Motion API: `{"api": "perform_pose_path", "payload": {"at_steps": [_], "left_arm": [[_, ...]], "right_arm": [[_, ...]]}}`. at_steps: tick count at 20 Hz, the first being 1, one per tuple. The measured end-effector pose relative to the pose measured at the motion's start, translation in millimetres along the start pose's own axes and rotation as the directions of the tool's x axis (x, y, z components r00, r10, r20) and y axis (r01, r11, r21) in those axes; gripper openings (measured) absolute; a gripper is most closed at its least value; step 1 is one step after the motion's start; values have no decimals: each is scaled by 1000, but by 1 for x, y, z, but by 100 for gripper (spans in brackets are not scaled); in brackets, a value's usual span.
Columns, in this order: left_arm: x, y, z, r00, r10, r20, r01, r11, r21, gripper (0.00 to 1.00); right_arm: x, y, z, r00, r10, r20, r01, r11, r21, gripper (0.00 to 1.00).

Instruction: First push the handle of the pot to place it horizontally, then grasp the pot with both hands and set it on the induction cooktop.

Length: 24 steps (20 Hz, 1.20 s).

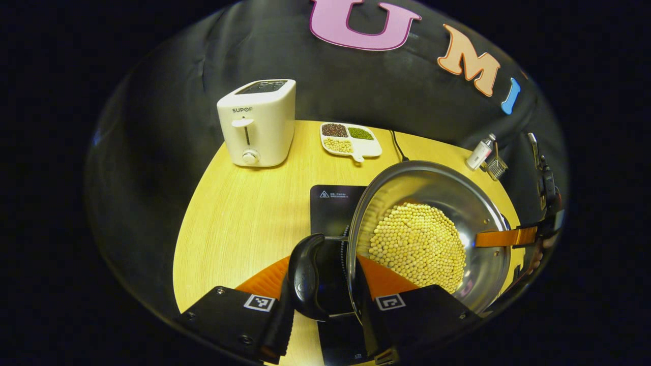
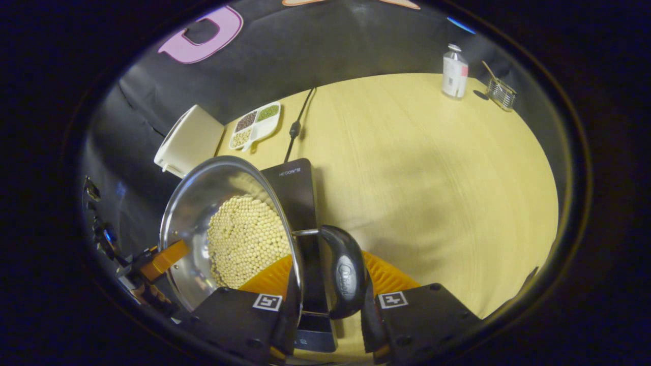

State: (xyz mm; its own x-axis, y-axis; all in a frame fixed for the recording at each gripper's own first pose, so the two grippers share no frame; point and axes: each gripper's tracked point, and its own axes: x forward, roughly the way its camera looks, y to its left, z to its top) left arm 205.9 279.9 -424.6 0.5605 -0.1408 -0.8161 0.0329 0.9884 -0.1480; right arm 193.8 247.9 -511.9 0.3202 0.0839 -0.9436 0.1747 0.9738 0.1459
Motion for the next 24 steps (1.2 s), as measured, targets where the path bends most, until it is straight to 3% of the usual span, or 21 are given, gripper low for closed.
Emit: {"api": "perform_pose_path", "payload": {"at_steps": [5, 6, 8, 10, 11, 14, 17, 18, 19, 21, 24], "left_arm": [[-2, 8, 0, 999, 45, 17, -46, 998, 36, 63], [-2, 11, 3, 997, 70, 34, -72, 995, 64, 69], [-9, 16, 13, 987, 131, 88, -140, 984, 108, 76], [-21, 13, 30, 973, 148, 176, -167, 981, 102, 78], [-28, 8, 37, 966, 152, 209, -174, 981, 92, 78], [-49, -7, 34, 956, 180, 230, -203, 976, 78, 80], [-70, -20, 37, 930, 251, 269, -275, 960, 57, 80], [-80, -30, 37, 921, 265, 285, -290, 956, 49, 80], [-90, -42, 39, 913, 273, 303, -298, 953, 42, 80], [-108, -64, 41, 894, 298, 334, -327, 944, 34, 80], [-143, -104, 44, 854, 321, 410, -373, 927, 50, 81]], "right_arm": [[-1, 6, 3, 1000, 9, 12, -9, 1000, -12, 48], [1, 6, 2, 1000, 4, 28, -4, 1000, -20, 58], [-2, 6, 4, 999, 15, 46, -13, 999, -33, 57], [-10, 4, 5, 998, 36, 52, -34, 998, -47, 58], [-14, 3, 8, 996, 54, 66, -50, 997, -53, 63], [-34, 0, 11, 988, 119, 100, -113, 992, -64, 100], [-55, -13, 18, 974, 173, 144, -161, 982, -95, 100], [-64, -20, 21, 969, 185, 161, -169, 980, -108, 94], [-71, -26, 23, 963, 200, 178, -181, 976, -119, 100], [-89, -45, 29, 952, 221, 212, -194, 971, -140, 93], [-120, -72, 40, 920, 266, 287, -225, 960, -170, 92]]}}
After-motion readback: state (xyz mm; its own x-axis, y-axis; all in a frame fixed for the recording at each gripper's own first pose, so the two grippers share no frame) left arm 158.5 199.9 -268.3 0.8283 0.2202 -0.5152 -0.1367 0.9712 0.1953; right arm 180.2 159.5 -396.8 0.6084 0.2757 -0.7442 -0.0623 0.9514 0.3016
